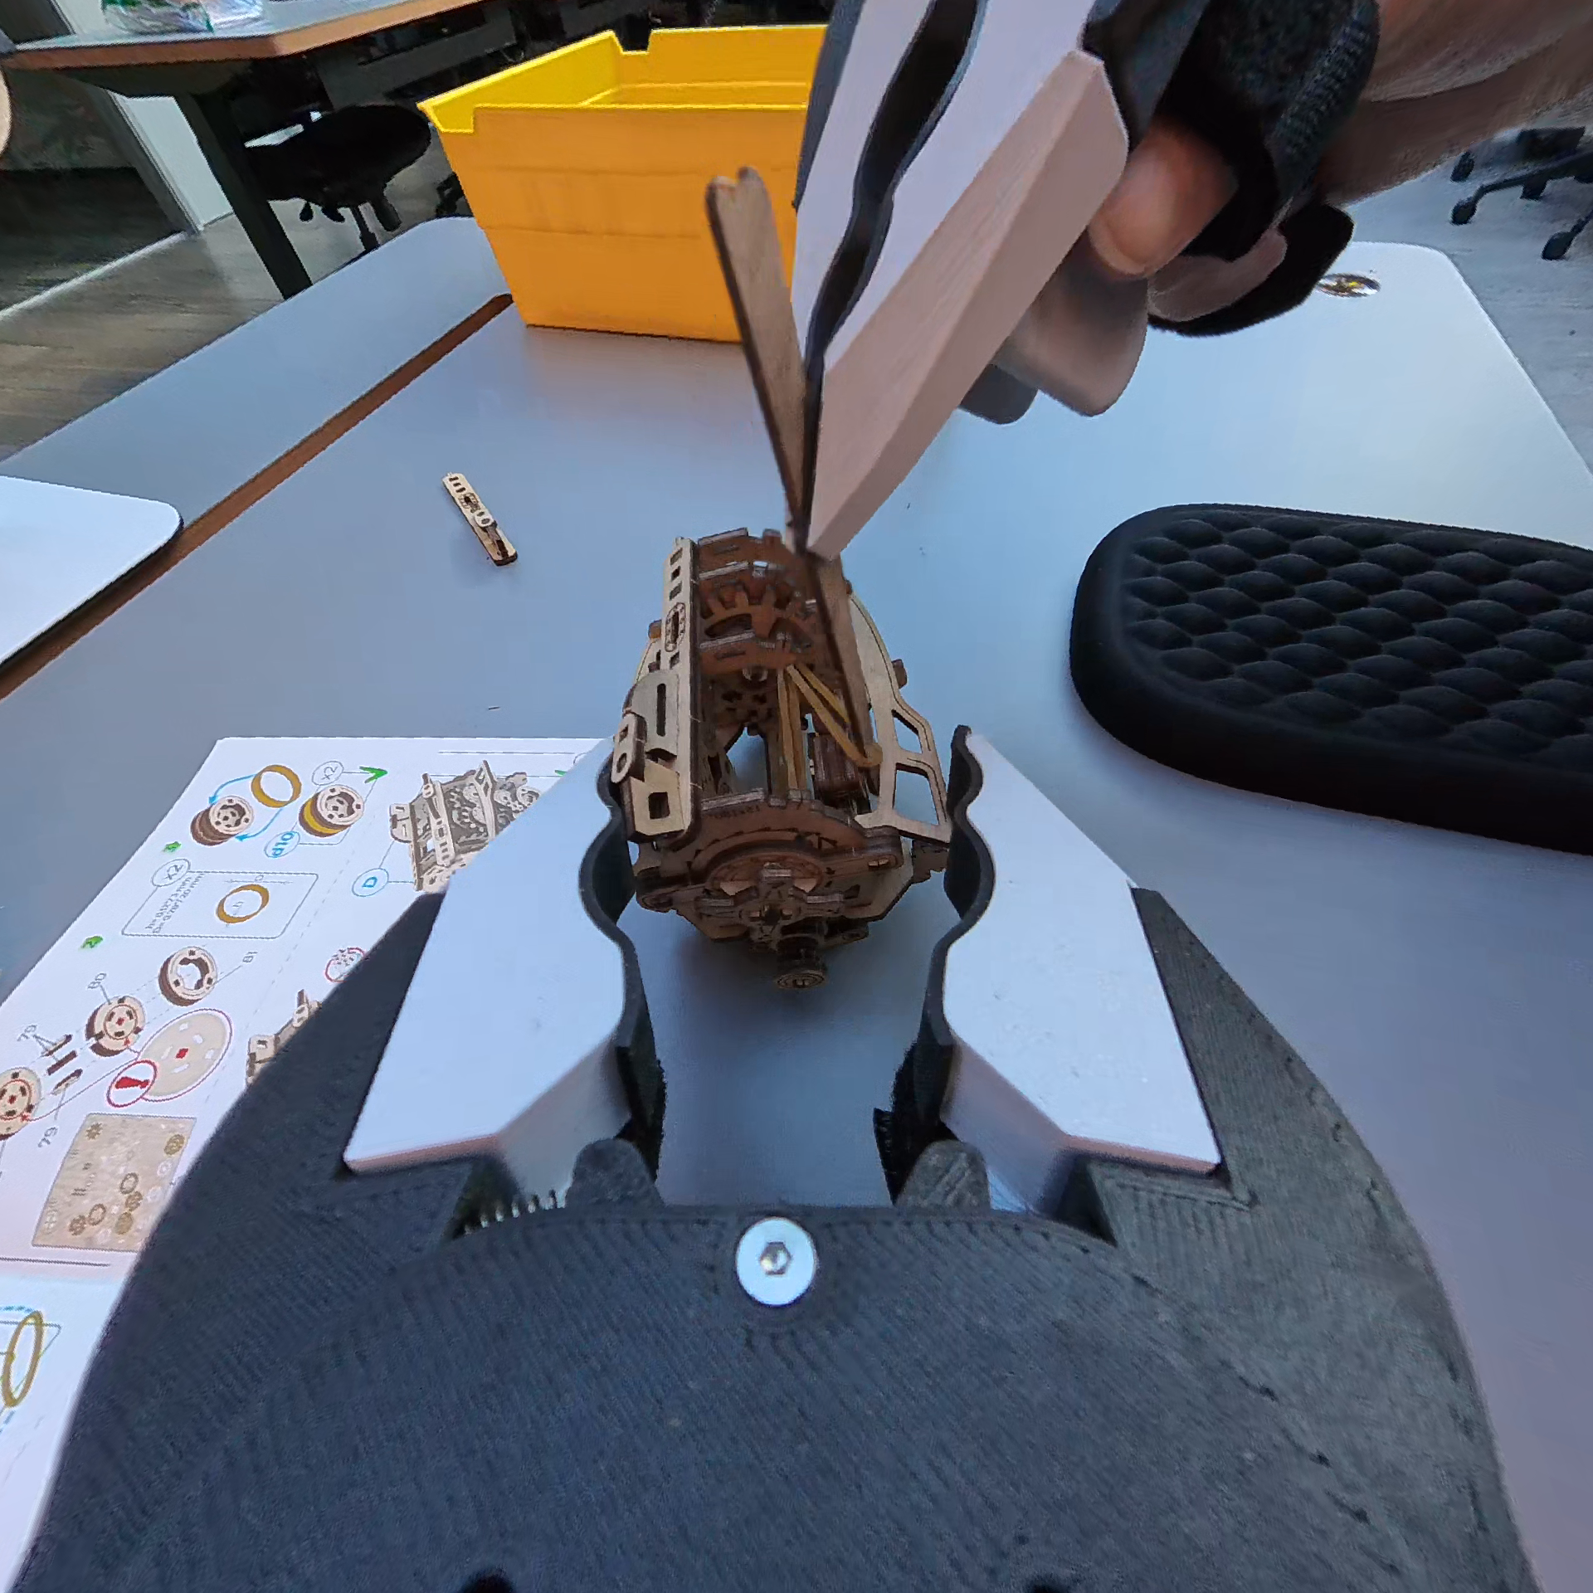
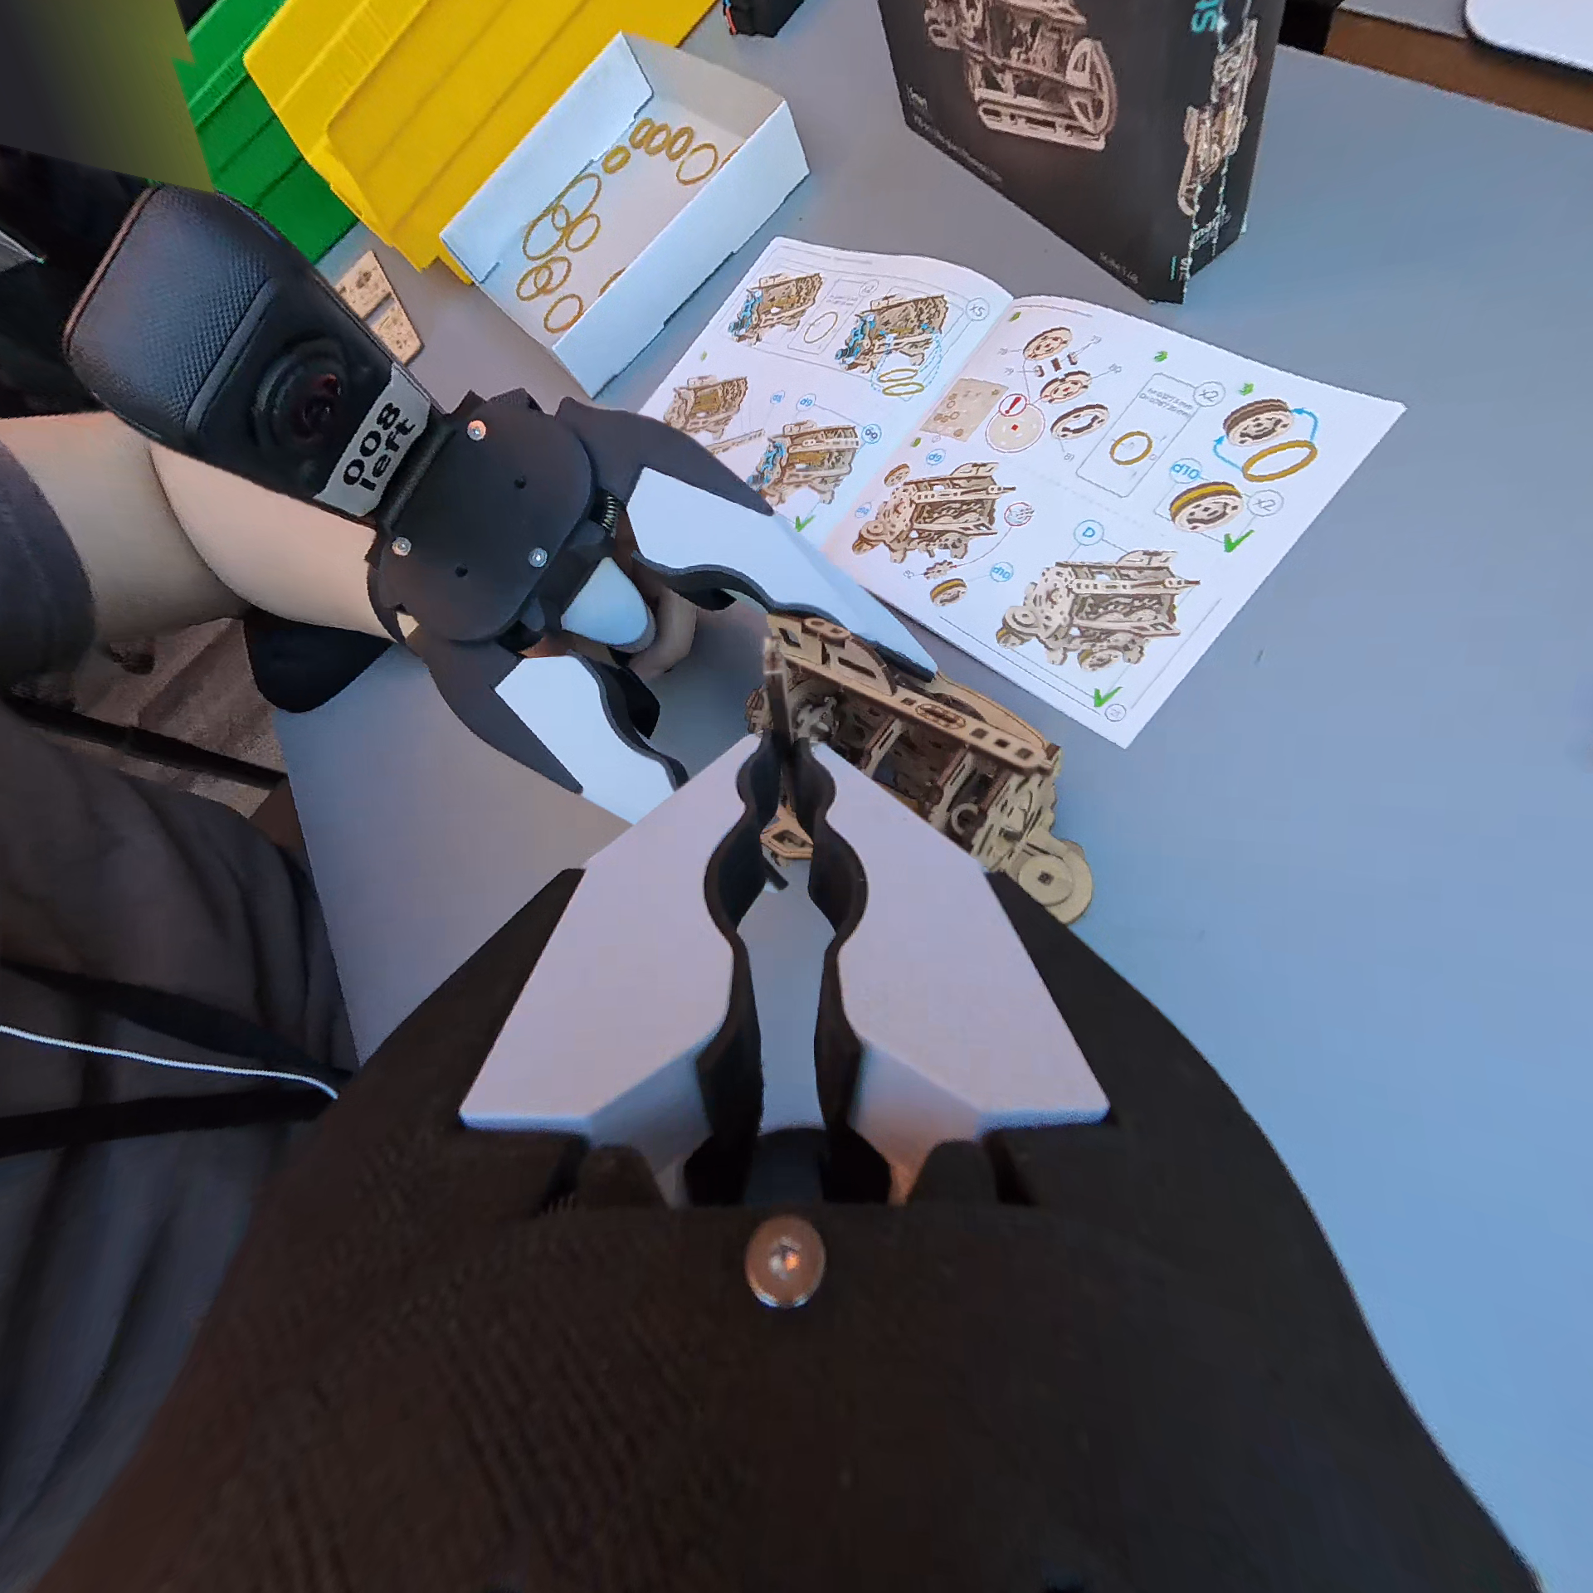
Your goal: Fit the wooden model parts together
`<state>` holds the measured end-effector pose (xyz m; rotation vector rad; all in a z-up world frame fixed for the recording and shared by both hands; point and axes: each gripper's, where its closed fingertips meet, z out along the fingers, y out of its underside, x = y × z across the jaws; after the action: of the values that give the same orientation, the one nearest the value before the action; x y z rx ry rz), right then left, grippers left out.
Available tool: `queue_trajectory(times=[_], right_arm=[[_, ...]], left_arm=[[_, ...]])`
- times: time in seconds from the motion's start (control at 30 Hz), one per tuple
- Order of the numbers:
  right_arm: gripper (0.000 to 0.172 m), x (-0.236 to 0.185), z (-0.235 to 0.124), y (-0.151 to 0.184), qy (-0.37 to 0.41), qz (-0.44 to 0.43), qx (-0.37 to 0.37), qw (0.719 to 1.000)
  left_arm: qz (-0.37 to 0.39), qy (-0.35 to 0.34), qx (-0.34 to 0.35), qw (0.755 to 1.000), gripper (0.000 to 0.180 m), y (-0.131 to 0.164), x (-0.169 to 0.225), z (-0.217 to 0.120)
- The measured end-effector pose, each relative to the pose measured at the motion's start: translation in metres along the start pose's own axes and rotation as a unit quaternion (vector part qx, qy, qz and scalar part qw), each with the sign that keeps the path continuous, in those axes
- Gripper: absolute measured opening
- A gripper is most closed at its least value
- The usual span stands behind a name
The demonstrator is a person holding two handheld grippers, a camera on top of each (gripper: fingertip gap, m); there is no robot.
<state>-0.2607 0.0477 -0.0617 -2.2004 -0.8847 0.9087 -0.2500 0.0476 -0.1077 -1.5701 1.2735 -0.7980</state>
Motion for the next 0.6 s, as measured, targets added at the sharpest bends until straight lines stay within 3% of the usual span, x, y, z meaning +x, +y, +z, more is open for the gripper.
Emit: queue_trajectory(times=[0.6], right_arm=[[0.0,-0.002,-0.012,0.002,-0.017,0.048,0.128,0.99]], left_arm=[[0.005,-0.002,-0.001,1.0,0.071,0.0,0.0,0.0]])
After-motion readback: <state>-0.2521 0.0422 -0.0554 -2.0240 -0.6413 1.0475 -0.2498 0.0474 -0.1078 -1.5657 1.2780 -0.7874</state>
